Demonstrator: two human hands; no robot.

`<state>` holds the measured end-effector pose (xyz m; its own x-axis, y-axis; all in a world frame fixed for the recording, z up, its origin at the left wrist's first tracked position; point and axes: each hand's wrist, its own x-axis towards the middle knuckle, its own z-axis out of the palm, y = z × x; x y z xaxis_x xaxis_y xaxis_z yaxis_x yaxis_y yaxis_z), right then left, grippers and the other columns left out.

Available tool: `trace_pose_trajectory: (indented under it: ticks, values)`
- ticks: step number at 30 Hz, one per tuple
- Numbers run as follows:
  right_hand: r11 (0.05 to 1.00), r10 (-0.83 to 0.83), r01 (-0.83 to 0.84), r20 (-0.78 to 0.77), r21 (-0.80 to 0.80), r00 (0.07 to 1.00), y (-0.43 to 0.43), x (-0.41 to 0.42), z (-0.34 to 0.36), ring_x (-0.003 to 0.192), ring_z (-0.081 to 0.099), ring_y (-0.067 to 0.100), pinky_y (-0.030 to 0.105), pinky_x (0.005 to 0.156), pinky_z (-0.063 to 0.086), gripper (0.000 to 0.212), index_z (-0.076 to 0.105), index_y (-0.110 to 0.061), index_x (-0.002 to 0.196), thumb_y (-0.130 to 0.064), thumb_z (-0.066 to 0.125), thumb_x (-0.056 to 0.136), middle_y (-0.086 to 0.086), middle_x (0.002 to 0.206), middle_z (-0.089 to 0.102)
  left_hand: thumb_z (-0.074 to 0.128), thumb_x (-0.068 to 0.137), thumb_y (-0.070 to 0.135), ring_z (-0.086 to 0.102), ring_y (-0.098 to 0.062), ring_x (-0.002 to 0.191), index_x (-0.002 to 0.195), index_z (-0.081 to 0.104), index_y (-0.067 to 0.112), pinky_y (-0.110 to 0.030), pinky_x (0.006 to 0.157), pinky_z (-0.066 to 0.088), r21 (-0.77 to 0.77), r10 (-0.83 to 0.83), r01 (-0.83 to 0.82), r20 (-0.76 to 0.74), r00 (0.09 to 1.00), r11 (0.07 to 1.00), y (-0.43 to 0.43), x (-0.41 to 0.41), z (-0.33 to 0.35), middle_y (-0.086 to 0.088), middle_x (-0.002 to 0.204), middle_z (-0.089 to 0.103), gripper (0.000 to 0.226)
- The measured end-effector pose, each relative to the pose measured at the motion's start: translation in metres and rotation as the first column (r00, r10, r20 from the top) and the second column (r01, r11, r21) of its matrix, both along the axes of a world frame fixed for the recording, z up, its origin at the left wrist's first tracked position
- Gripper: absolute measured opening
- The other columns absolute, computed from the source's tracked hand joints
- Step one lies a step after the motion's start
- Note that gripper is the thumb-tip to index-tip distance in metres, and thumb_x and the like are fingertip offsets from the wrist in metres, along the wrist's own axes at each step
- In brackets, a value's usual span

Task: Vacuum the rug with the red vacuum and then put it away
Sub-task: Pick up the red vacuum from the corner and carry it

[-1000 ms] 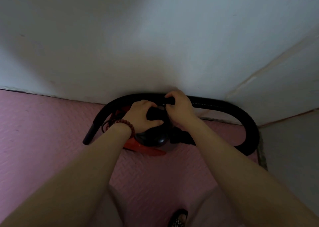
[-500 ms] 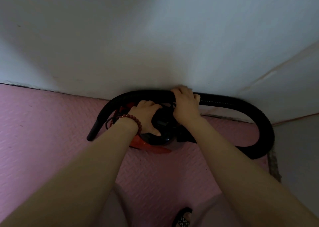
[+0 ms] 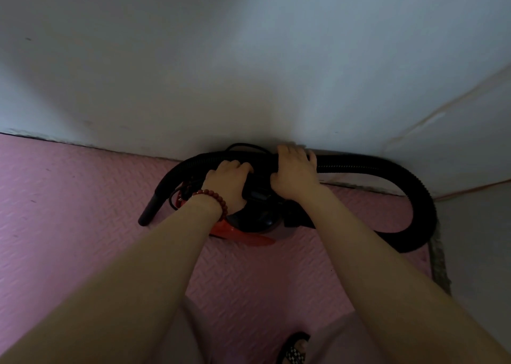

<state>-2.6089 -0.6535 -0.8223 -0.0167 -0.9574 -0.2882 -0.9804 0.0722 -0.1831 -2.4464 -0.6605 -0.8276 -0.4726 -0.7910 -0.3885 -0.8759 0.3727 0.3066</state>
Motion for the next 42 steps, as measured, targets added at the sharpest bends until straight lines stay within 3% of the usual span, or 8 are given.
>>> trace_pose_trajectory:
  ticks: [6,10,15,18,20,24,32,42]
  values:
    - [0.966,0.085,-0.124,0.177,0.227,0.981,-0.003,-0.004,0.016,0.137,0.021,0.025,0.046,0.113,0.011,0.099,0.023,-0.022,0.147,-0.078,0.052,0.071,0.006,0.149,0.030,0.069,0.073,0.031,0.045,-0.024,0.109,0.120,0.039,0.010,-0.033,0.074,0.037,-0.150,0.109,-0.090,0.121,0.987,0.984,0.003,-0.004,0.007,-0.007,0.117,0.050,0.060]
    - [0.947,0.224,-0.232,0.061,0.222,0.973,0.004,0.004,0.014,0.137,0.019,0.027,0.052,0.113,0.007,0.132,0.012,-0.019,0.149,-0.079,0.071,0.047,0.004,0.148,0.025,0.075,0.063,0.040,0.037,-0.029,0.116,0.127,0.031,0.009,-0.037,0.087,0.039,-0.221,0.196,-0.152,0.193,0.961,0.963,0.006,-0.008,0.009,-0.012,0.126,0.036,0.084]
    - [0.970,0.240,-0.239,-0.024,0.041,0.970,0.012,0.013,0.003,0.128,0.028,0.029,0.054,0.111,0.010,0.105,0.023,-0.014,0.144,-0.048,0.075,0.060,0.009,0.139,0.034,0.072,0.068,0.040,0.014,-0.028,0.140,0.146,0.013,0.020,-0.057,0.112,0.009,-0.170,0.114,-0.077,0.215,0.970,0.982,0.000,-0.006,0.005,-0.009,0.150,0.014,0.100]
    - [0.975,0.222,-0.224,-0.079,-0.011,0.972,0.018,0.021,0.000,0.125,0.033,0.030,0.053,0.111,0.013,0.095,0.027,-0.010,0.142,-0.035,0.071,0.062,0.012,0.136,0.038,0.068,0.074,0.032,0.026,-0.022,0.137,0.146,0.019,0.022,-0.063,0.109,-0.003,-0.108,0.069,-0.047,0.203,0.977,0.993,-0.003,-0.007,0.003,-0.002,0.147,0.028,0.087]
    - [0.976,0.202,-0.211,-0.130,-0.062,0.971,0.024,0.027,-0.004,0.119,0.041,0.033,0.054,0.109,0.021,0.095,0.036,-0.006,0.139,-0.032,0.074,0.056,0.015,0.129,0.046,0.068,0.075,0.030,0.031,-0.023,0.133,0.144,0.023,0.021,-0.062,0.110,0.001,-0.115,0.072,-0.050,0.193,0.979,0.992,-0.004,-0.008,0.001,-0.003,0.144,0.032,0.083]
    - [0.959,0.116,-0.159,-0.189,-0.233,0.975,0.031,0.031,-0.017,0.084,0.061,0.034,0.054,0.085,0.049,0.099,0.064,-0.003,0.113,-0.034,0.079,0.020,0.016,0.094,0.064,0.065,0.075,0.029,0.035,-0.028,0.129,0.143,0.026,0.016,-0.048,0.113,0.019,-0.175,0.026,0.003,0.165,0.986,0.985,-0.001,-0.007,-0.007,-0.008,0.140,0.037,0.080]
    - [0.951,0.219,-0.249,-0.170,-0.184,0.961,0.032,0.019,-0.013,0.074,0.060,0.030,0.040,0.071,0.045,0.082,0.064,-0.006,0.103,-0.030,0.076,0.026,0.012,0.088,0.063,0.066,0.075,0.020,0.046,-0.033,0.117,0.136,0.034,0.006,-0.046,0.106,0.031,-0.240,-0.014,0.073,0.237,0.971,0.968,0.010,-0.011,-0.004,-0.013,0.127,0.048,0.070]
    - [0.929,0.261,-0.309,-0.228,-0.205,0.938,0.034,0.020,0.008,0.067,0.059,0.027,0.037,0.067,0.049,0.076,0.068,-0.008,0.098,-0.030,0.077,0.026,0.008,0.082,0.065,0.064,0.075,0.020,0.048,-0.026,0.114,0.133,0.030,0.008,-0.038,0.094,0.039,-0.191,-0.032,0.098,0.322,0.946,0.977,0.013,-0.006,0.026,-0.008,0.125,0.048,0.068]
